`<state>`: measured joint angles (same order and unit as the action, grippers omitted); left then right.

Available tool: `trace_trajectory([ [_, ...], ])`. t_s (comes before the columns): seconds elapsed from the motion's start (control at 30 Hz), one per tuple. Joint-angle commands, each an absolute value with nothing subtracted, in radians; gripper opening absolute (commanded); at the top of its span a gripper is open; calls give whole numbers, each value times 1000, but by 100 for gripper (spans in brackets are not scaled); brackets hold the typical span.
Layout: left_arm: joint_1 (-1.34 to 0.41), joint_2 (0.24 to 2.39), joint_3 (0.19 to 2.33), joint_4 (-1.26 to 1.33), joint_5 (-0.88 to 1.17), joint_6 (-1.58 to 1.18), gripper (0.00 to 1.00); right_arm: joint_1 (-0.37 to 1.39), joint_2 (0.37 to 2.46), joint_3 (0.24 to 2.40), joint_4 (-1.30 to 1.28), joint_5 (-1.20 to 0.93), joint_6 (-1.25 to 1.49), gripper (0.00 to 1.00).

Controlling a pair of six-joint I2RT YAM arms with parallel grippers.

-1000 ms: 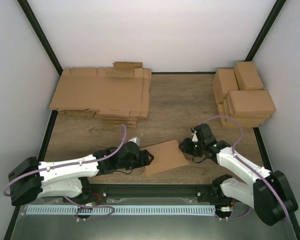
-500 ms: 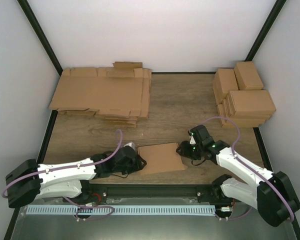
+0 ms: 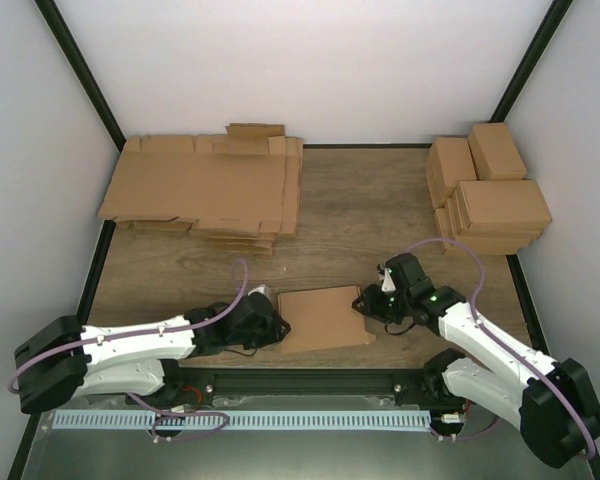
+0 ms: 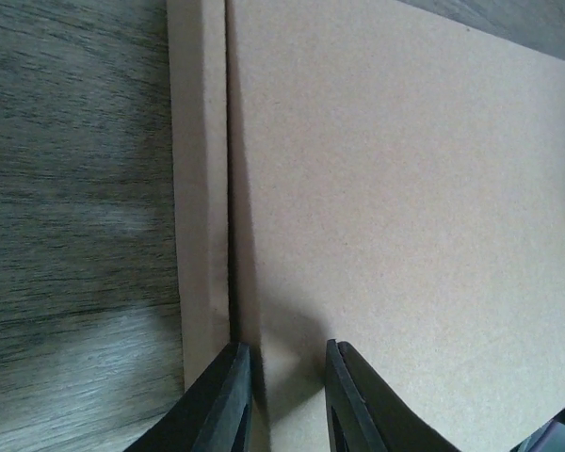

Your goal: Fold the paper box

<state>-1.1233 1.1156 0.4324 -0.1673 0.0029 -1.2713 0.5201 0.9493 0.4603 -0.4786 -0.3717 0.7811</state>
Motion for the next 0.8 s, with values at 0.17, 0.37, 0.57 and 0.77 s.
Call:
trace_trajectory([
  [0.17,-1119,1146,446,-108,-4,-1253,24,532,939,393,-390,-557,911,27],
  [0.37,-1115,1148,448,-86,6,-1259,23,532,946,384,-330,-592,1000,18],
  [0.57,-1097,1155,454,-88,-2,-1249,23,532,1013,401,-288,-541,1018,11],
  [0.77,-1053,1173,475,-119,-10,-1200,23,532,1128,436,-350,-354,900,14],
])
